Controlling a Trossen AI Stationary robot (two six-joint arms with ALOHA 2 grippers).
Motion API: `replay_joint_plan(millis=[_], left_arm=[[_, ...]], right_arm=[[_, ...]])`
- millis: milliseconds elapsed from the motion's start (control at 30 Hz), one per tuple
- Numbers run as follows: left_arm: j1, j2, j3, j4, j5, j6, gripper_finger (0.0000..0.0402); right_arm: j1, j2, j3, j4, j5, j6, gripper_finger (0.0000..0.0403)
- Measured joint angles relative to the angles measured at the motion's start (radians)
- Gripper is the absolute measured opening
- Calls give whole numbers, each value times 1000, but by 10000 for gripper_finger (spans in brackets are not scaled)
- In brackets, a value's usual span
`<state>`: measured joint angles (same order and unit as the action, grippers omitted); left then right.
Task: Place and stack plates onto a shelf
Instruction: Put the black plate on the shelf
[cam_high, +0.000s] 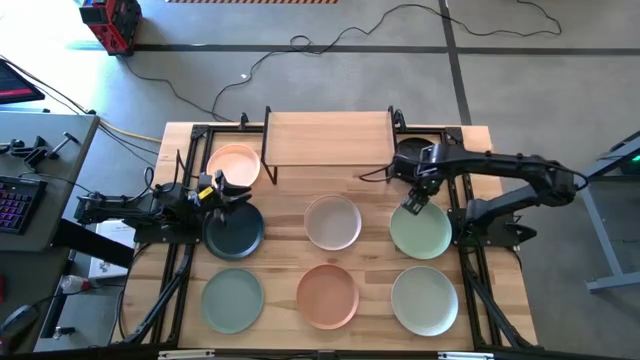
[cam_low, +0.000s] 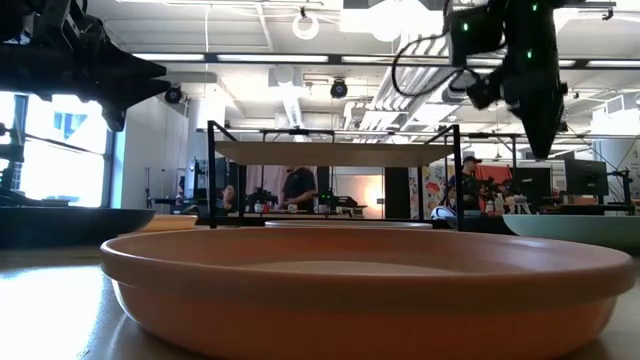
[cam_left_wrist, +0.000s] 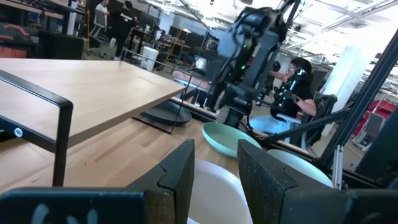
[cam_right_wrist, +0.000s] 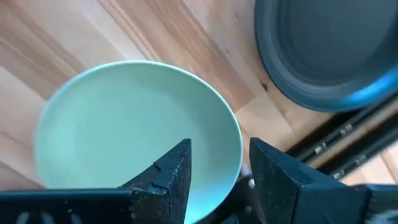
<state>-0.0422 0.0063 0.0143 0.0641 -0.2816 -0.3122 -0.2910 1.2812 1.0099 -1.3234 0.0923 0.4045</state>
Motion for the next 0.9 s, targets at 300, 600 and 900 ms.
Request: replay_joint_plan(millis=[300,600,900], left_arm=[[0,0,0,8,-34,0,108],[0,0,0,16,-34,-37,108],[0,0,0,16,-37,-68,108]], right_arm=[[-19,0,259,-115,152,45,142],[-231,0,405,-108,242,38,142],[-560,0,413,53,167,53,142]])
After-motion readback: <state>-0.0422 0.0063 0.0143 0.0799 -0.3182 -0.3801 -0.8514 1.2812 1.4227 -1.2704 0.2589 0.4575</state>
